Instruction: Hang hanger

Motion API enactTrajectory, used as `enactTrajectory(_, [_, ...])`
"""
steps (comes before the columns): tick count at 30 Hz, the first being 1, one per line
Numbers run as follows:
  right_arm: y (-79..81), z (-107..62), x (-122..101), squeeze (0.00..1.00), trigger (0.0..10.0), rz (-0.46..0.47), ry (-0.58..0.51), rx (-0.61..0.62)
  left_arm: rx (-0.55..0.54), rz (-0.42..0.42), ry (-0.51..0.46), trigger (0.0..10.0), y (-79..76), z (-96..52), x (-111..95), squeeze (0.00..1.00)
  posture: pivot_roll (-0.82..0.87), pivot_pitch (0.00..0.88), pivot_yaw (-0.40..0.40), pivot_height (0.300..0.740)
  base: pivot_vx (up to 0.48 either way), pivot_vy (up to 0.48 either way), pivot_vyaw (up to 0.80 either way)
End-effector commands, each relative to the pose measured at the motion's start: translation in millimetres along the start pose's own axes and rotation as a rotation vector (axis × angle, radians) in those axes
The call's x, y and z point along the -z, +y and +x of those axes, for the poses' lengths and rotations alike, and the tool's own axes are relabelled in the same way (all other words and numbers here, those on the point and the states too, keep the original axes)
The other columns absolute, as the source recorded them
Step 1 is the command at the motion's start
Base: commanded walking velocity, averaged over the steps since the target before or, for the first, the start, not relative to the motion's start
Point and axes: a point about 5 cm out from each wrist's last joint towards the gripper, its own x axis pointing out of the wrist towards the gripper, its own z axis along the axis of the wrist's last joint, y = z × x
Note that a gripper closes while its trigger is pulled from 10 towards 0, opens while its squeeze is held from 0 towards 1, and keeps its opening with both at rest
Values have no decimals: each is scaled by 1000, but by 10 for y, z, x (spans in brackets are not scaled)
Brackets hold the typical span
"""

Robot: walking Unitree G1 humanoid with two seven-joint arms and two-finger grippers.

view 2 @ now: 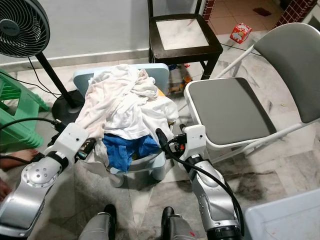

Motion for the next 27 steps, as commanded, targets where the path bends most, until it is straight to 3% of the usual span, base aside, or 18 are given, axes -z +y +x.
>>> enactTrajectory(1, [-27, -31, 46, 0, 10000, -2, 14, 8, 23, 14, 8, 10000, -39, 7, 29, 0, 237, 338, -39, 740, 0, 0, 0])
enactTrajectory(10, [-35, -30, 49, 0, 10000, -6, 15, 13, 47, 25, 2, 10000, -83, 72, 6, 0, 234, 334, -38, 740, 0, 0, 0])
enactTrajectory(13, [-43, -33, 54, 0, 10000, -7, 18, 16, 46, 59, -43, 10000, -70, 97, -129, 0, 232, 335, -39, 740, 0, 0, 0])
enactTrajectory(19, [-37, -20, 48, 0, 10000, -9, 16, 15, 72, 86, -57, 10000, -83, 126, -182, 0, 231, 334, -36, 740, 0, 0, 0])
enactTrajectory(27, [-35, -20, 57, 0, 10000, -13, 17, 19, 156, 51, -38, 10000, -246, 152, -149, 0, 224, 330, -33, 740, 0, 0, 0])
